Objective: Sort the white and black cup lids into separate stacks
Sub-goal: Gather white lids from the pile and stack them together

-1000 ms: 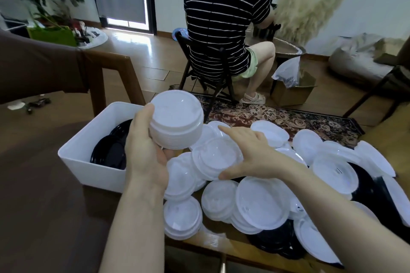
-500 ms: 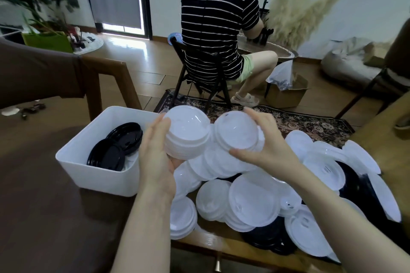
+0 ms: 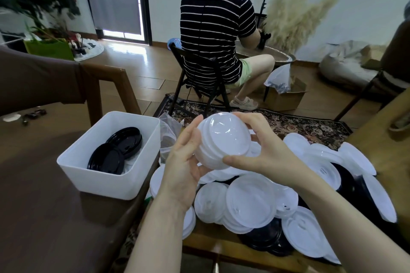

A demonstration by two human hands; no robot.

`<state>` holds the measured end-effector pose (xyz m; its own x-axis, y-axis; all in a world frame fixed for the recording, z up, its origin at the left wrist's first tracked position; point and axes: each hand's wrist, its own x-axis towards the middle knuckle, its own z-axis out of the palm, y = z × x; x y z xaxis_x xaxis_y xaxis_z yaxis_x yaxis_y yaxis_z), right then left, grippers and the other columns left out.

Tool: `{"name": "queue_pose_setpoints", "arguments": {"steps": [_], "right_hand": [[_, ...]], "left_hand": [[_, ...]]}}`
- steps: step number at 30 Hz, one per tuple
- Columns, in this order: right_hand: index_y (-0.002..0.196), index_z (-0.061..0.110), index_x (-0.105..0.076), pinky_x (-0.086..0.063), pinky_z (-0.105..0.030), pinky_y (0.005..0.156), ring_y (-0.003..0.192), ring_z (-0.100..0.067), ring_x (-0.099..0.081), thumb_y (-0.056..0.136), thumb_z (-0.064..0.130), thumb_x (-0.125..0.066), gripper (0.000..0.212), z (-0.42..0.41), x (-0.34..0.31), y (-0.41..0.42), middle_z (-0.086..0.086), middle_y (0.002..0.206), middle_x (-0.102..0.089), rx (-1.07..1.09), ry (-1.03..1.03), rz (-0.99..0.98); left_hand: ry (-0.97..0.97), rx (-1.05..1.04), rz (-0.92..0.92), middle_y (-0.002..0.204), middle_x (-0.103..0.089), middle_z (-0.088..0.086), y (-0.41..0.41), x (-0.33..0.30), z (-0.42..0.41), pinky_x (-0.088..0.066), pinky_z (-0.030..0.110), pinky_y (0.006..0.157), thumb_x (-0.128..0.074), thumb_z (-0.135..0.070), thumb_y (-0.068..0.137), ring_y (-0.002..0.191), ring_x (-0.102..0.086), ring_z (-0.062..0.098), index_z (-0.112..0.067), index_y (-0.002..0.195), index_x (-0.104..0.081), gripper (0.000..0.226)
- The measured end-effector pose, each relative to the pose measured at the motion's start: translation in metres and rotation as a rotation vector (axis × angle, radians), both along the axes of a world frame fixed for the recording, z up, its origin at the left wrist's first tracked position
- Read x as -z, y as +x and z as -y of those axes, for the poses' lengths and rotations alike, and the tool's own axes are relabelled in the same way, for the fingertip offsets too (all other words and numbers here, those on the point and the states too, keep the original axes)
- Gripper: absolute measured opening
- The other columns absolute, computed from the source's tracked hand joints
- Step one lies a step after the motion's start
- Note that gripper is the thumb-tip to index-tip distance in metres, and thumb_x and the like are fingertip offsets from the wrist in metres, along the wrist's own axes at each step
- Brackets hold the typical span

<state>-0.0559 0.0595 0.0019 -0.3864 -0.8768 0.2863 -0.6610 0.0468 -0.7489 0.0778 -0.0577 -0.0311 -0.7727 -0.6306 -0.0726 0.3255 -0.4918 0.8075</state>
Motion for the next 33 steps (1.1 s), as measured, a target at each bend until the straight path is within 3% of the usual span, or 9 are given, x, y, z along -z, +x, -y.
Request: {"name": "queue_pose_setpoints", "arguments": {"steps": [3,8,11,15,18,22,25,28,33], "right_hand": [[0.136,0.029,-0.044,-0.036,-0.01,0.099,0.125,-0.003,-0.041,0.067,0.047,-0.077,0.078,-0.002,0.0,-0.003,0.006,0.129,-0.044,-0.03,0.023,-0.031],[0.138,0.026,-0.041,-0.036,-0.014,0.101,0.122,-0.001,-0.04,0.072,0.04,-0.08,0.078,0.0,-0.003,-0.002,0.007,0.128,-0.04,-0.051,0.095,-0.106],[0.138,0.022,-0.042,-0.037,-0.011,0.098,0.119,0.0,-0.041,0.07,0.037,-0.083,0.081,0.006,-0.004,0.001,0.007,0.126,-0.041,-0.082,0.112,-0.1],[0.137,0.026,-0.045,-0.037,-0.007,0.094,0.117,0.003,-0.043,0.071,0.027,-0.086,0.078,0.011,-0.004,0.003,0.006,0.125,-0.044,-0.086,0.116,-0.014],[0.137,0.028,-0.044,-0.038,-0.008,0.095,0.12,0.004,-0.044,0.069,0.034,-0.084,0.079,0.013,0.0,0.004,0.006,0.129,-0.046,-0.084,0.121,0.005],[0.139,0.031,-0.047,-0.045,-0.028,0.104,0.124,-0.003,-0.052,0.073,0.051,-0.076,0.075,0.018,0.005,0.0,0.008,0.135,-0.054,0.02,0.081,0.337],[0.13,0.025,-0.061,-0.052,-0.043,0.097,0.11,-0.023,-0.064,0.084,0.041,-0.068,0.049,0.017,0.003,-0.002,-0.007,0.121,-0.067,0.003,0.112,0.578],[0.115,0.021,-0.072,-0.053,-0.043,0.088,0.096,-0.032,-0.063,0.082,0.031,-0.071,0.035,0.015,0.001,0.004,-0.017,0.115,-0.069,0.027,0.088,0.71],[0.106,0.019,-0.075,-0.054,-0.036,0.076,0.087,-0.027,-0.063,0.088,0.024,-0.064,0.021,0.017,0.005,0.011,-0.016,0.107,-0.072,0.127,0.06,0.768]], "left_hand": [[-0.044,0.025,0.022,0.129,-0.068,-0.001,0.0,0.001,0.001,-0.06,0.048,0.085,-0.051,-0.035,0.094,0.117,-0.065,0.026,-0.032,0.132,-0.062,0.039],[-0.112,0.014,0.05,0.13,-0.066,0.001,0.001,-0.001,-0.003,-0.06,0.045,0.082,-0.07,-0.059,0.078,0.116,-0.066,0.022,-0.031,0.132,-0.062,0.061],[-0.115,-0.085,0.068,0.119,-0.07,0.0,-0.002,0.001,-0.003,-0.059,0.034,0.069,-0.087,-0.038,0.067,0.103,-0.071,0.019,-0.034,0.118,-0.068,0.055],[-0.117,-0.157,0.057,0.104,-0.074,-0.002,-0.002,0.004,0.001,-0.057,0.032,0.061,-0.075,-0.024,0.065,0.088,-0.073,0.016,-0.029,0.111,-0.07,0.046],[-0.109,-0.181,0.056,0.1,-0.073,-0.003,-0.003,0.005,0.003,-0.055,0.03,0.057,-0.072,-0.02,0.063,0.084,-0.072,0.016,-0.026,0.108,-0.07,0.046],[-0.06,-0.203,0.031,0.108,-0.073,0.004,-0.006,0.005,0.006,-0.057,0.028,0.06,-0.07,-0.018,0.062,0.091,-0.069,0.02,-0.028,0.106,-0.071,0.045],[-0.037,-0.159,0.029,0.109,-0.073,0.004,-0.006,0.004,0.006,-0.057,0.027,0.062,-0.071,-0.018,0.064,0.092,-0.069,0.02,-0.029,0.107,-0.07,0.044],[-0.04,-0.146,0.053,0.104,-0.074,0.001,-0.006,0.003,0.003,-0.058,0.027,0.063,-0.074,-0.013,0.078,0.088,-0.071,0.016,-0.027,0.109,-0.069,0.034],[-0.045,-0.196,0.098,0.101,-0.074,0.003,-0.006,0.003,0.0,-0.056,0.025,0.059,-0.065,-0.011,0.088,0.079,-0.071,0.013,-0.018,0.115,-0.068,0.029]]}}
